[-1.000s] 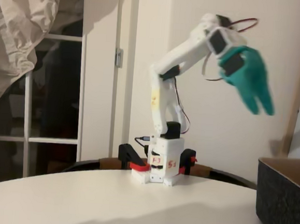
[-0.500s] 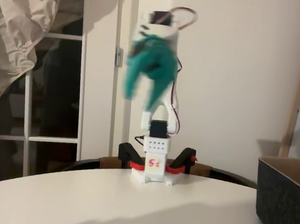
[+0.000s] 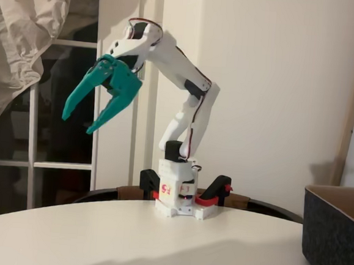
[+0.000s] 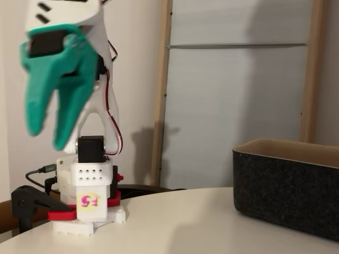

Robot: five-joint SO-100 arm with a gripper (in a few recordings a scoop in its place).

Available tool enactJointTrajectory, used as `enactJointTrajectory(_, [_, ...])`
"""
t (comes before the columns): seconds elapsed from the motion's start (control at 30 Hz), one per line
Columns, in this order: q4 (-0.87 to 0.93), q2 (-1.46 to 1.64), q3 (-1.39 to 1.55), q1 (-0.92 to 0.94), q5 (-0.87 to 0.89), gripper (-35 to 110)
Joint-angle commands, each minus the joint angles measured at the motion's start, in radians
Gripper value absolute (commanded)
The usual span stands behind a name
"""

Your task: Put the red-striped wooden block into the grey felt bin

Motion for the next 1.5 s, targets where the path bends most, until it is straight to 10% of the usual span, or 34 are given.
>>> enactJointTrajectory(0.0, [0.005,0.049,0.055,0.092,0.046,14])
enactJointTrajectory(1.47, [-0.522,1.224,1.411,0.178,0.133,14])
